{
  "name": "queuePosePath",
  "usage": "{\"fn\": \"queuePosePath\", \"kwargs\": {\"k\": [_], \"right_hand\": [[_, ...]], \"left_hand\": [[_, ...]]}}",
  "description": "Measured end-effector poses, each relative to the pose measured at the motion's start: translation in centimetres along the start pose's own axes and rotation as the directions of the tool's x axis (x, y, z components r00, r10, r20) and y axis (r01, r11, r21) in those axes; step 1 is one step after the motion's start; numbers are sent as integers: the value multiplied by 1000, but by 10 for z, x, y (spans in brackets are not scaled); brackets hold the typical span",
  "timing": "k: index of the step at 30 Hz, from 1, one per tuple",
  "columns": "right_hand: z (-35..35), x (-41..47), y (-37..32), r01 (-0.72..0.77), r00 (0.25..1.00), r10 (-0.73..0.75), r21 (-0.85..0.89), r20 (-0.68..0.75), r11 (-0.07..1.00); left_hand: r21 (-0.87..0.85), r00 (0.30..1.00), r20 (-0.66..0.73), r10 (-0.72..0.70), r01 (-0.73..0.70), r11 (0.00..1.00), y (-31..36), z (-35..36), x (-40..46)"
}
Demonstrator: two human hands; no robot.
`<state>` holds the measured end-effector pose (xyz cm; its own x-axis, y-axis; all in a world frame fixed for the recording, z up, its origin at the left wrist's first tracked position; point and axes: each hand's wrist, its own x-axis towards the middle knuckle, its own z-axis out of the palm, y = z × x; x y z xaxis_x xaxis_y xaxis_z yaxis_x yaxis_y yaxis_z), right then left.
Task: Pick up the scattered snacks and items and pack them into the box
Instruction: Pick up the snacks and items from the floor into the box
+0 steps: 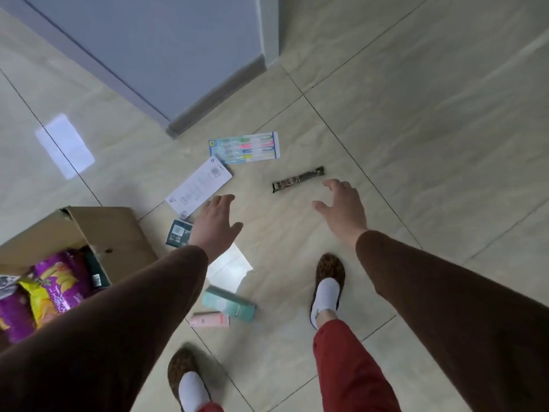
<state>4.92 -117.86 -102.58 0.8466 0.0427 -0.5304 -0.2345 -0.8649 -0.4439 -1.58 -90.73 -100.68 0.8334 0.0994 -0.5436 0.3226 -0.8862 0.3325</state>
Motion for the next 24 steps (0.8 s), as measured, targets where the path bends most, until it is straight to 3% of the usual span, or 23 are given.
{"fn": "queuePosePath", "kwargs": {"k": [7,19,24], "right_hand": [[-15,77,28,131,990,-124,-103,70,986],[79,176,15,306,942,-248,-280,225,910],[121,216,30,421,898,-314,-393,308,818]], "left_hand": [[-20,996,-41,-83,82,996,28,17,68],[-29,989,-75,-129,127,991,-31,63,164],[21,990,-81,-116,118,993,-59,80,236]]}}
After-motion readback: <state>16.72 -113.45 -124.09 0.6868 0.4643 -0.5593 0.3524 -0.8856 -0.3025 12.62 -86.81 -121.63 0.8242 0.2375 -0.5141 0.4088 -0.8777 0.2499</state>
